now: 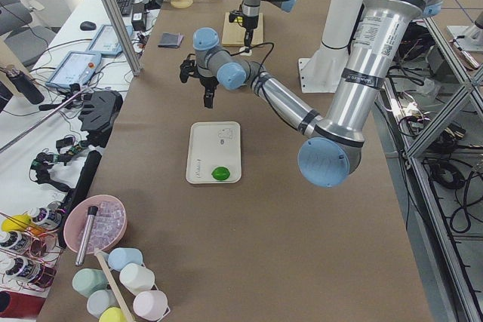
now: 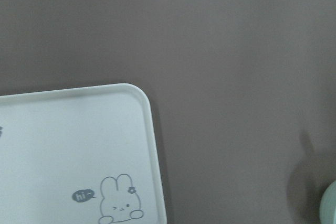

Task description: Put spoon and bun in bowl

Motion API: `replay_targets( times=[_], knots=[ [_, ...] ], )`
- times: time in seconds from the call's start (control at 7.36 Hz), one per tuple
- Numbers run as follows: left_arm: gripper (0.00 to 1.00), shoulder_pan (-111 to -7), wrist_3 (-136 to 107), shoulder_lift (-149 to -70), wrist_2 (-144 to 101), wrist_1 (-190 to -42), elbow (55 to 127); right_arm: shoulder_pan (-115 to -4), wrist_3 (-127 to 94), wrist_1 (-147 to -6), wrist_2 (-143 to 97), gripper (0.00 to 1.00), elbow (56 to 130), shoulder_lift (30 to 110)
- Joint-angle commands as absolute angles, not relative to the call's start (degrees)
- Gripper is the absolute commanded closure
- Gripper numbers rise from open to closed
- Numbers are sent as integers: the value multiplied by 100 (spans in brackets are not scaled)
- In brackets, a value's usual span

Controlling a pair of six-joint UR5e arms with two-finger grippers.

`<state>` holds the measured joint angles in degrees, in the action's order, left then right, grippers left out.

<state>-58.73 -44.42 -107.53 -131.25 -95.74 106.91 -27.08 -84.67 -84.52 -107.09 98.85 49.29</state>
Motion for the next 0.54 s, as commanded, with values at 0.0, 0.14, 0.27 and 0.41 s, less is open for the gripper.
replay_targets(
  times=[0.0,0.14,0.27,0.41],
  knots=[
    [1,-5924,-4368,-10705,-13157,-9571,10696,-2532,-8666,-8359,-10486,73,9203,4351],
    [1,-5924,-4368,-10705,-13157,-9571,10696,-2470,-8797,-8245,-10372,38,9167,4351],
    [1,-5924,-4368,-10714,-13157,-9571,10679,-2426,-8859,-8201,-10258,1,9184,4359],
    [2,-5924,-4368,-10714,-13149,-9571,10661,-2434,-8807,-8200,-10266,0,9228,4429]
  ],
)
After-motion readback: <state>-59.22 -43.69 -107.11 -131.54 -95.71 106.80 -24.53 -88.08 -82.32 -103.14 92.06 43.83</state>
